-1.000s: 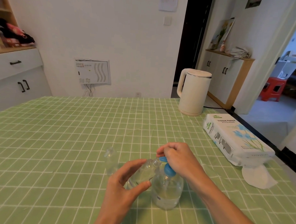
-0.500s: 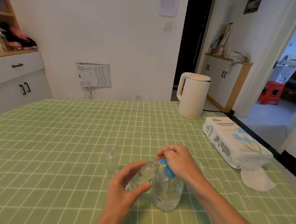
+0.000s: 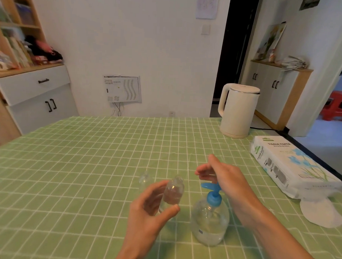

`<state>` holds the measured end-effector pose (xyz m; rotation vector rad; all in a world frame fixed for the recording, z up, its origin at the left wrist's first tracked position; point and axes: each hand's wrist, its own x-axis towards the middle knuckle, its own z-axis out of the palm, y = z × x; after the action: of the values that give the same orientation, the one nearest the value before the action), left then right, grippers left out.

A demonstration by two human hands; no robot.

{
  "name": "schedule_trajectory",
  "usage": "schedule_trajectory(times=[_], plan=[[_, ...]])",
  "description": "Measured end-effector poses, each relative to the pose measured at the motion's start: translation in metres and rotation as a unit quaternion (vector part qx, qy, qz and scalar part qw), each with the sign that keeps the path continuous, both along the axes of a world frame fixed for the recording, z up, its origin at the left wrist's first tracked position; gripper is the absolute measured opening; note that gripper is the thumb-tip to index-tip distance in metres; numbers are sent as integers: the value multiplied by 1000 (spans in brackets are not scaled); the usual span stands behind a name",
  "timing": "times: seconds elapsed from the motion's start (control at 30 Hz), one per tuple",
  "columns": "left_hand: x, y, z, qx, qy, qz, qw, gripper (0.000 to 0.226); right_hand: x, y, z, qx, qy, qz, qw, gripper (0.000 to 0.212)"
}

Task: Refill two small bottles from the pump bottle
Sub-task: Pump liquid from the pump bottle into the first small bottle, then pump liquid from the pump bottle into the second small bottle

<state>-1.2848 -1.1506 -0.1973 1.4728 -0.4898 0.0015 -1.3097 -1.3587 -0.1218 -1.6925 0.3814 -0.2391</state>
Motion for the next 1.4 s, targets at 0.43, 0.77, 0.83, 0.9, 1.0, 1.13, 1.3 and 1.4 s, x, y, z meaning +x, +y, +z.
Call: schedule_trajectory(times=[0.43,0.77,0.83,0.9,1.0,1.13,1.3,1.4], plan=[[30,87,-19,3,46,103,994,55,-14,11,-21,-21,-65,10,998,56],[64,113,-40,78,64,133,986,53,-14,14,-26,-52,-48,12,997,58],[69,115,-41,85,57,129,986,52,-14,14,-26,-51,-41,14,998,59],[71,115,-41,88,51,125,987,50,-14,15,-25,-51,-33,17,998,60],[71,115,-41,93,42,129,986,49,-14,15,-26,-56,-26,15,998,59],[65,114,-34,108,42,145,983,60,-14,14,-28,-61,-17,8,998,59],[45,107,-11,175,-94,261,944,68,-14,13,-26,-56,-19,16,998,59],[31,85,4,162,-175,243,940,70,-11,11,-22,-33,-37,18,999,61]])
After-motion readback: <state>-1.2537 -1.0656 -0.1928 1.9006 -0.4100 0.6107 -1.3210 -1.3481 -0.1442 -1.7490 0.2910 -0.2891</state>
